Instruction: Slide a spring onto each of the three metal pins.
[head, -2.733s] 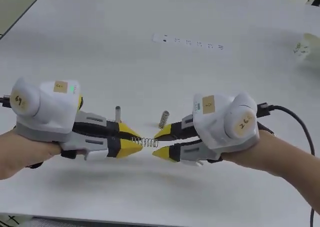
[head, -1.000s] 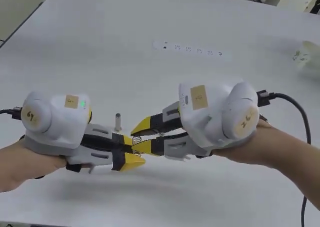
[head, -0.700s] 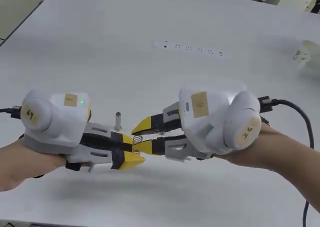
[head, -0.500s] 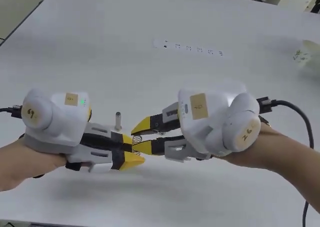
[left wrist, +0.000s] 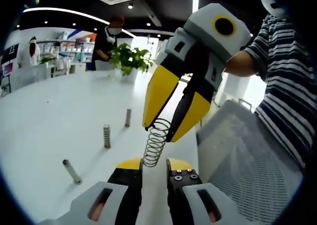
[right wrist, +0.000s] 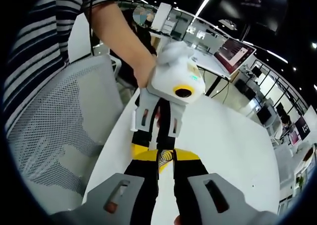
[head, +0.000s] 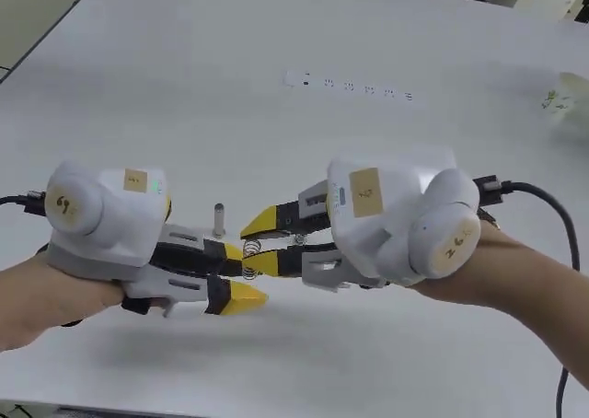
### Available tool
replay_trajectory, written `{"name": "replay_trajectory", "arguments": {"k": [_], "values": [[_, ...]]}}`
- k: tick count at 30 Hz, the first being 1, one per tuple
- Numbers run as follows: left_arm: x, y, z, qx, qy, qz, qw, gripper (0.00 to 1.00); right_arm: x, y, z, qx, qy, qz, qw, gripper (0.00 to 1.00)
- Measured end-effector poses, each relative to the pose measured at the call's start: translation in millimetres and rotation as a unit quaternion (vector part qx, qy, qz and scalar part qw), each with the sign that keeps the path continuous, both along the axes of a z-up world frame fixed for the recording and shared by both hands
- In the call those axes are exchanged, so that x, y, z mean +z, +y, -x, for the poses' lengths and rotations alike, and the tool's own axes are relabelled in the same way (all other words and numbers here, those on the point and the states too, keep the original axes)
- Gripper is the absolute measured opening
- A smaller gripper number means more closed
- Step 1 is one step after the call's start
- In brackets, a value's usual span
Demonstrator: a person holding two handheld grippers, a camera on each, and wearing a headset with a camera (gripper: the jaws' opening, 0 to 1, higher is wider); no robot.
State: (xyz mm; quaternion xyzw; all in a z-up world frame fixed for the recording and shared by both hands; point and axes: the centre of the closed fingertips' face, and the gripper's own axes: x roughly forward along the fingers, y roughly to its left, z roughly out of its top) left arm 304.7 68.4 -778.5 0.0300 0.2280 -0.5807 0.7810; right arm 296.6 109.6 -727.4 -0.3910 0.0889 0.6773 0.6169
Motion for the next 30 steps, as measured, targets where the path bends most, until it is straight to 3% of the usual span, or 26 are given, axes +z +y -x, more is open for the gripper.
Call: {"name": "replay_trajectory", "arguments": {"k": [5,11,30], "values": [[-2.5,5.6,-0.9,0.012,0.003,-0.004,0.9999,0.13,0.0,-0.6,-2.7,-0.001,-0.011,0.002,0.9999,0.07],[-4.8,16.0,-3.5,0.031,0.004,-0.009,0.9995,0.22,-0.4,-1.0,-4.5,-0.005,-0.012,0.001,0.9999,0.07],[-5.6,40.7,-11.6,0.081,0.004,-0.007,0.9967,0.35,-1.9,-4.2,-11.6,-0.020,-0.017,-0.001,0.9997,0.08]]}}
